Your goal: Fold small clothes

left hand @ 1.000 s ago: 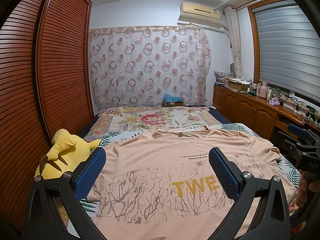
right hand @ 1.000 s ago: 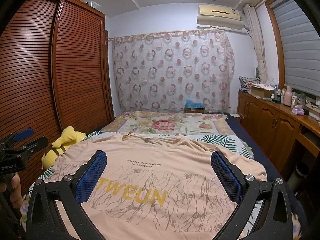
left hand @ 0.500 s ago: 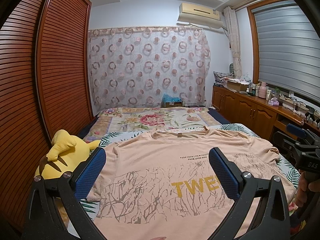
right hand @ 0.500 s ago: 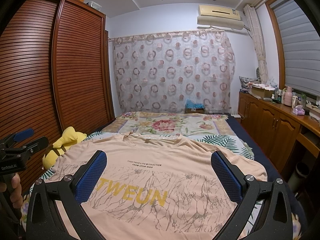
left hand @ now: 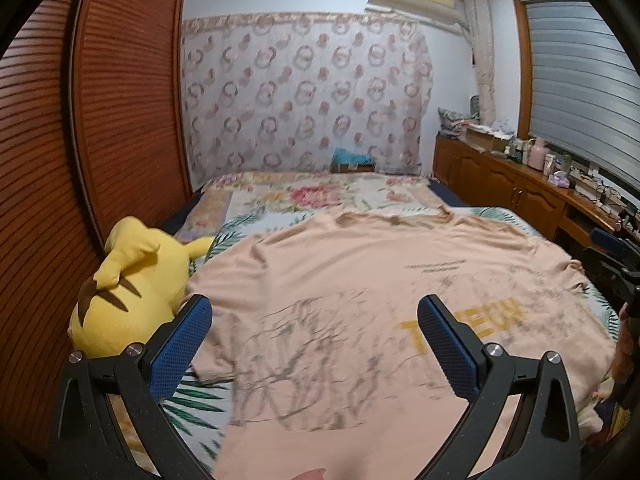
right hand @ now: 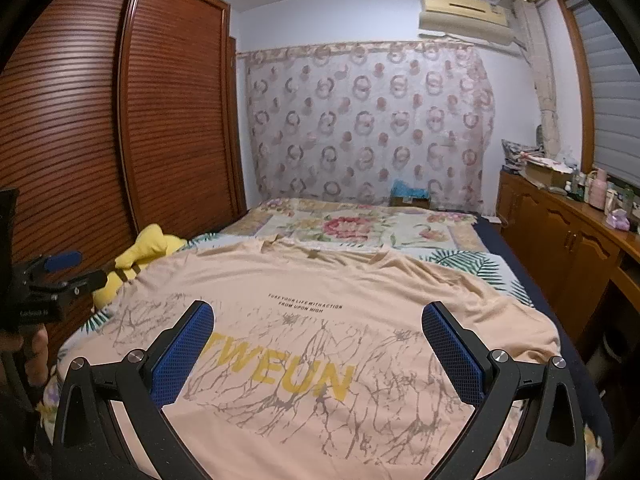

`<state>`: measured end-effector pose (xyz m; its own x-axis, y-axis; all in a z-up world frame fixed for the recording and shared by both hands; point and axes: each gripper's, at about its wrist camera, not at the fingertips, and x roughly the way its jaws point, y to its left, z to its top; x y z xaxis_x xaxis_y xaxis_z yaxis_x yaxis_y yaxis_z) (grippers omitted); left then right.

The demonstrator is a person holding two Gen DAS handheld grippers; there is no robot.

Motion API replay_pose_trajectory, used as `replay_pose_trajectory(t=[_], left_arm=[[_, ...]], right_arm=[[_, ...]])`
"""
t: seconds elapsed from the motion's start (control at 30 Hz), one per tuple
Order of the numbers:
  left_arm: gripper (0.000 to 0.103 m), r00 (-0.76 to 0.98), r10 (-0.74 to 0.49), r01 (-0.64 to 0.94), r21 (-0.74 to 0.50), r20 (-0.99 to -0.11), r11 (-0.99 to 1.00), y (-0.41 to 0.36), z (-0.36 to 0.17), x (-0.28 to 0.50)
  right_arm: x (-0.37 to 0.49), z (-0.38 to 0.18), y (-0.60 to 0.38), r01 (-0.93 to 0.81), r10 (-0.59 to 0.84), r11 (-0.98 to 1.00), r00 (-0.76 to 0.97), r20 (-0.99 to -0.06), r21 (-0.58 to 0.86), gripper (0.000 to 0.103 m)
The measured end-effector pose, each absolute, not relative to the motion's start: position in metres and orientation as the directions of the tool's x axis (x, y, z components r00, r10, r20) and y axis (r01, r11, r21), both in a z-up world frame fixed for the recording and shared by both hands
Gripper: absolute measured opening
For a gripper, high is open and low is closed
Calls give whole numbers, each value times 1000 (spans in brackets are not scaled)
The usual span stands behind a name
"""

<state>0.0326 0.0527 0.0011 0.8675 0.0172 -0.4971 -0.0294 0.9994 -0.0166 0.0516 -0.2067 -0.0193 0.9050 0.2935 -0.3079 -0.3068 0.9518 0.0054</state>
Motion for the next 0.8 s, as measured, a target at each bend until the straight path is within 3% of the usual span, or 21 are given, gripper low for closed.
replay_pose_trajectory(t=[0.37, 0.8], left_arm=[[101, 837, 46, -58, -5, -546, 998, 101, -19, 49], [69, 751, 7, -62, -61, -660, 996, 162, -56, 82]], right_arm=[[78, -12, -192, -395, 350, 918, 853, -388, -40, 103], [101, -21, -175, -514, 440, 857, 765, -470, -36, 103]])
